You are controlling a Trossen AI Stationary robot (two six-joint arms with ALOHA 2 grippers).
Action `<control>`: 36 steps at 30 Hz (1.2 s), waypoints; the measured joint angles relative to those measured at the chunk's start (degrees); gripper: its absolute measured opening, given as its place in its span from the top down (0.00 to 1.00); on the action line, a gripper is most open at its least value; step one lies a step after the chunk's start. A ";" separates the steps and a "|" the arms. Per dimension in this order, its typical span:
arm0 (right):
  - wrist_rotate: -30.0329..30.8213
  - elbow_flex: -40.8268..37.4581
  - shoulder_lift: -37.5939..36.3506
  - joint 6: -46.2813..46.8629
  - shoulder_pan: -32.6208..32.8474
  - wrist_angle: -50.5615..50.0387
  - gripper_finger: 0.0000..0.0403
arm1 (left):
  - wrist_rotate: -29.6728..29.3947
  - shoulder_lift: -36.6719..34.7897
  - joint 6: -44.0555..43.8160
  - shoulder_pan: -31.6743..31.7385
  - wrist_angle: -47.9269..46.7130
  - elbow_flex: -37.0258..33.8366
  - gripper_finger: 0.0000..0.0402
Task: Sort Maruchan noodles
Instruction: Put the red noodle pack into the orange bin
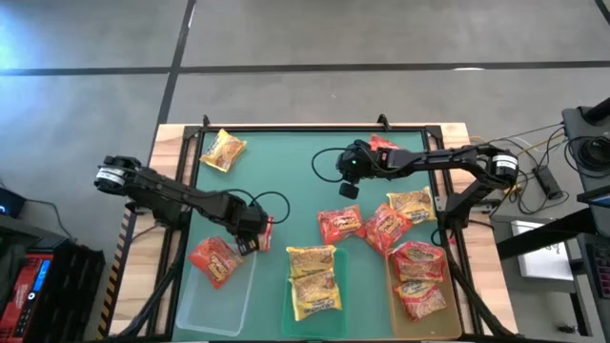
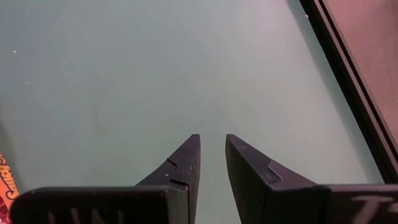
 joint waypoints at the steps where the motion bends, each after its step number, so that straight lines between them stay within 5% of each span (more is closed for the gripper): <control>1: -0.01 0.00 0.00 0.00 0.01 0.00 0.84 | -0.22 -0.11 0.79 0.51 0.20 -0.02 0.62; 19: 0.00 0.00 0.00 0.00 0.00 0.00 0.84 | -13.63 -0.53 13.25 17.65 22.63 -1.92 0.62; 30: 0.00 0.00 0.00 0.00 0.02 0.00 0.84 | -17.52 -2.22 -1.12 8.25 23.08 -1.96 0.60; 36: 0.00 0.00 0.00 0.00 0.01 0.02 0.84 | -30.41 -4.35 -14.94 -4.35 14.53 -2.01 0.60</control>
